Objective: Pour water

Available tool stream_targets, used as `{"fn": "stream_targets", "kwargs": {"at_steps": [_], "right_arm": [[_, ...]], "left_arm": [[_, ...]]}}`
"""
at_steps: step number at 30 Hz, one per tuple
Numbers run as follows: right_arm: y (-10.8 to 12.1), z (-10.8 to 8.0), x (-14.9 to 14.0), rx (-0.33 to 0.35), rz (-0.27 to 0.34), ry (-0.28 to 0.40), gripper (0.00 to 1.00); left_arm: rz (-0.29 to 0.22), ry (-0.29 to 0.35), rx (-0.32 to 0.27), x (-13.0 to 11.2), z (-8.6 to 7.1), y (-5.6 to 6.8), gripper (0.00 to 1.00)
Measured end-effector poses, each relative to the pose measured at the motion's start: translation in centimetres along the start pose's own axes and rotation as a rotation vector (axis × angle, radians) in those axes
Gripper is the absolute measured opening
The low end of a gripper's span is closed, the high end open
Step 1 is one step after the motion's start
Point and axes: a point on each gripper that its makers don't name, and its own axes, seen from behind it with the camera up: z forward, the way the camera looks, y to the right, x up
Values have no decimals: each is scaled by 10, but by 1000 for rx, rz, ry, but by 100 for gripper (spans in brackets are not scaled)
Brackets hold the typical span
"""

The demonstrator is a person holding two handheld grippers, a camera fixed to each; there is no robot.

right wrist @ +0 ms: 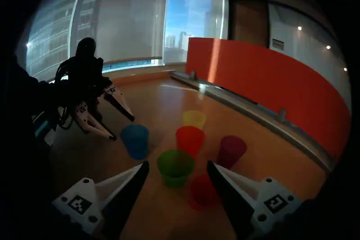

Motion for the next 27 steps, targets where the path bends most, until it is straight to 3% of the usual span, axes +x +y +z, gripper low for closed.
{"fn": "stream_targets", "kwargs": {"at_steps": [12, 27], "right_arm": [[2, 11, -2, 14, 1, -5, 100], [4, 18, -2, 25, 3, -7, 100]], "left_arm": [[-5, -34, -11, -5, 21, -1, 100], [-1, -42, -45, -2, 36, 6, 100]]}}
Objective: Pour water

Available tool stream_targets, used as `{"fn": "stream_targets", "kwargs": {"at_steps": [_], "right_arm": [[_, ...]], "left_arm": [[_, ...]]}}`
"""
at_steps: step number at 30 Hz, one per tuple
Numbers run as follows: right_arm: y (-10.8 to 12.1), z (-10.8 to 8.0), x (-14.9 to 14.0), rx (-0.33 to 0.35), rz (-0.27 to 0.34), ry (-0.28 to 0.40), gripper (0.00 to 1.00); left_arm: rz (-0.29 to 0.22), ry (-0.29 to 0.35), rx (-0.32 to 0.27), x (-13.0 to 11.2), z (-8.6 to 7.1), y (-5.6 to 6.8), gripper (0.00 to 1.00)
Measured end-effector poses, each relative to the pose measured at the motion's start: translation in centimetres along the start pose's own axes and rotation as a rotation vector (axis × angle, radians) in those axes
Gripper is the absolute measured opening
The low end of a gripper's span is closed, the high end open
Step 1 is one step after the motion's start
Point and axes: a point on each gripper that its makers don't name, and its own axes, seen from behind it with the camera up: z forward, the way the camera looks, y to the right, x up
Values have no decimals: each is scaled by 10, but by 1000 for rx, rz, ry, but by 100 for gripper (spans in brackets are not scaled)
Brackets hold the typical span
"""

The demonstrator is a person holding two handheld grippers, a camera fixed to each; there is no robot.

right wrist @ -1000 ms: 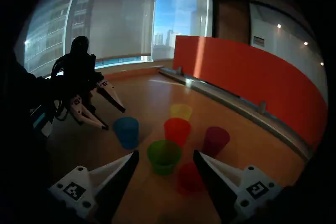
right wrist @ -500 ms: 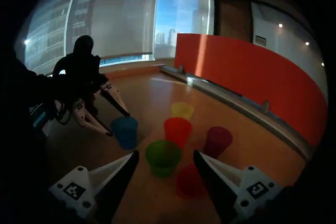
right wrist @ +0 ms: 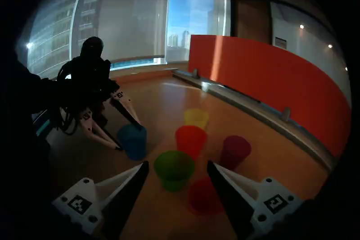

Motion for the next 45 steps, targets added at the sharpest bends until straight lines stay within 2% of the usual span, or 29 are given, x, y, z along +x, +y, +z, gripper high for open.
{"fn": "stream_targets", "kwargs": {"at_steps": [9, 21, 32, 45], "right_arm": [[3, 0, -1, -2, 0, -1, 100], [1, 3, -2, 4, -2, -5, 100], [-1, 10, -3, 9, -5, -18, 100], [-6, 26, -12, 29, -12, -52, 100]], "left_arm": [[19, -13, 8, -2, 5, 0, 88], [54, -13, 11, -2, 5, 2, 87], [32, 2, 9, 1, 0, 2, 86], [6, 61, 30, 20, -18, -4, 86]]}}
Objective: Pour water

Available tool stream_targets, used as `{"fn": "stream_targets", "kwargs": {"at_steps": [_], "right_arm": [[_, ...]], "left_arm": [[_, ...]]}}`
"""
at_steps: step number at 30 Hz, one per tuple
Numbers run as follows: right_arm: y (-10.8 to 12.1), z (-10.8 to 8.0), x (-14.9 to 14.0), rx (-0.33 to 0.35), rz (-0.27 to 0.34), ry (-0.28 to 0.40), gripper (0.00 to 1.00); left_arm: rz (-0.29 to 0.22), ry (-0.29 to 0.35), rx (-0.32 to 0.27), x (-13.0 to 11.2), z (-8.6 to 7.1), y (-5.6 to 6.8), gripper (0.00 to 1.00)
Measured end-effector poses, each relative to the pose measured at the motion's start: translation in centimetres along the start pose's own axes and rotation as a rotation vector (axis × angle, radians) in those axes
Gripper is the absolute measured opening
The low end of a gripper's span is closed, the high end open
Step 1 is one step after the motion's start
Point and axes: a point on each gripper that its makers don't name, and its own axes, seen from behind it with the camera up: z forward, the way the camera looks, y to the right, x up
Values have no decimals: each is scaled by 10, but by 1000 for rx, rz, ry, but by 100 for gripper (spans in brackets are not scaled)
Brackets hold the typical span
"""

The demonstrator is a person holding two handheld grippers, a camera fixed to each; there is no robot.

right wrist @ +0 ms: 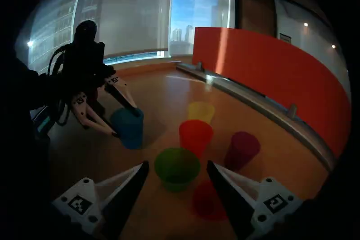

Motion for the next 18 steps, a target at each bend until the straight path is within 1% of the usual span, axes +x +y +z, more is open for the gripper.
{"fn": "stream_targets", "kwargs": {"at_steps": [12, 18], "right_arm": [[-2, 19, -8, 17, -5, -39, 100], [-3, 28, -12, 25, -2, -56, 100]], "left_arm": [[-5, 47, 24, 16, -14, -7, 86], [-11, 61, 30, 20, -20, -9, 86]]}}
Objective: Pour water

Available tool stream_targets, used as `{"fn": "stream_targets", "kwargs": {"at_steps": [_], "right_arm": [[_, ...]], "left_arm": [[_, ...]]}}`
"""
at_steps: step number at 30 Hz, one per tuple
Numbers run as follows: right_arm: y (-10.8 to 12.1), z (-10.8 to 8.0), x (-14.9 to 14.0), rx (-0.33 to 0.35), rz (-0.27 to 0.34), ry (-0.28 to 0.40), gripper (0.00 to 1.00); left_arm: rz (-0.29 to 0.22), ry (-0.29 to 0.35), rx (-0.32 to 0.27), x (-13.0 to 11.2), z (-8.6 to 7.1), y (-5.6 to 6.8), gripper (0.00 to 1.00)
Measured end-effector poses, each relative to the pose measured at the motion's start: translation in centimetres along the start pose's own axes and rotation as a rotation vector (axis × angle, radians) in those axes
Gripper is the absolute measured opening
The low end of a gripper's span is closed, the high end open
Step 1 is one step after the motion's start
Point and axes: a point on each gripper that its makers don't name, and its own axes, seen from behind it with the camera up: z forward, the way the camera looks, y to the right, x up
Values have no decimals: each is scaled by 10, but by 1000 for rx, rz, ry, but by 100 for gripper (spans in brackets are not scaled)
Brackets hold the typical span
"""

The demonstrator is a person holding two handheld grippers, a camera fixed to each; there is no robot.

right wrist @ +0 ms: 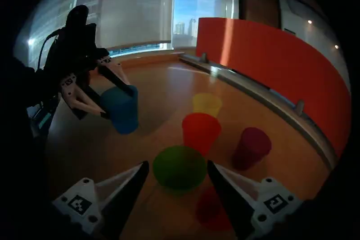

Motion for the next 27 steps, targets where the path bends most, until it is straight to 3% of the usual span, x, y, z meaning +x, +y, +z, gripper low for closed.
{"fn": "stream_targets", "kwargs": {"at_steps": [16, 27], "right_arm": [[9, 10, -1, -17, -17, -20, 100], [10, 9, -1, -22, -19, -23, 100]], "left_arm": [[-6, 17, 22, 3, -8, -10, 86], [-5, 14, 17, 0, -5, -8, 86]]}}
